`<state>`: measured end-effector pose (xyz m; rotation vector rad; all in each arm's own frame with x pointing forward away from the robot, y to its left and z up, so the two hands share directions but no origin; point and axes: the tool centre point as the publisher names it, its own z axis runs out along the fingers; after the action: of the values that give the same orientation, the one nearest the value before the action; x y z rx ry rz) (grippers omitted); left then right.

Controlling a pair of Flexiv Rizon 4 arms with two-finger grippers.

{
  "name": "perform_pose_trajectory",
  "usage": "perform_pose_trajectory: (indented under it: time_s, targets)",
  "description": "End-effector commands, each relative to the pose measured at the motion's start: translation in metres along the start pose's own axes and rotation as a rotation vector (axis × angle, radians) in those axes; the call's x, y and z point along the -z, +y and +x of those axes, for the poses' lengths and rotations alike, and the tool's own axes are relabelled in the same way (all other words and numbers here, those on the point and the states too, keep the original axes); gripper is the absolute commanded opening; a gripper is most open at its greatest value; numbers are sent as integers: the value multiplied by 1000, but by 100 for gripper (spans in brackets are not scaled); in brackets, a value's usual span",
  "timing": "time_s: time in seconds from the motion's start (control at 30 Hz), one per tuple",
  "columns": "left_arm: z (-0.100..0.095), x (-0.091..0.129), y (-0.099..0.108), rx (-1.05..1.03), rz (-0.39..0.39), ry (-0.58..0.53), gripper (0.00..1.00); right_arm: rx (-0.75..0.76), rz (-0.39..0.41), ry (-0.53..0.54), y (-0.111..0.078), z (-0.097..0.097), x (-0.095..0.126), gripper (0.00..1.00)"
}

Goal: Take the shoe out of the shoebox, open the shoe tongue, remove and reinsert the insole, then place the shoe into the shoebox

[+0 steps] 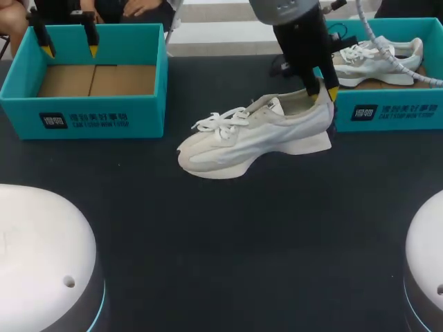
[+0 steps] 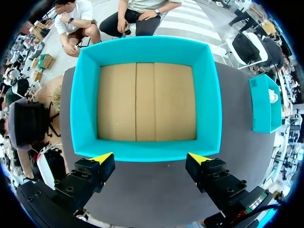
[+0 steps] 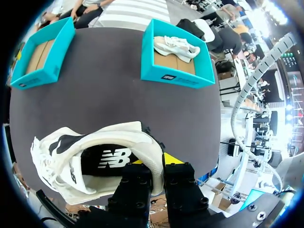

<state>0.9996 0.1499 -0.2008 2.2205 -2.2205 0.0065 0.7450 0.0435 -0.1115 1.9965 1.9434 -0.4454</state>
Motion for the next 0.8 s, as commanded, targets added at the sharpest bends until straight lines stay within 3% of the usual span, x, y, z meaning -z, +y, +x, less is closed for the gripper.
perform_pose_trajectory:
  time_s: [0.03,0.3,0.43,0.8]
  targets:
    - [0,0,0,0,-1,-1,100,-1,-1,5,0,-2,0,0]
    - [0,0,0,0,-1,-1,100,-1,-1,5,0,-2,0,0]
    - [0,0,0,0,-1,-1,100,-24,32,20,-4,18,-18,0]
    - [0,0,0,0,-1,-1,100,-234,-31,93,-5,70,-74,0]
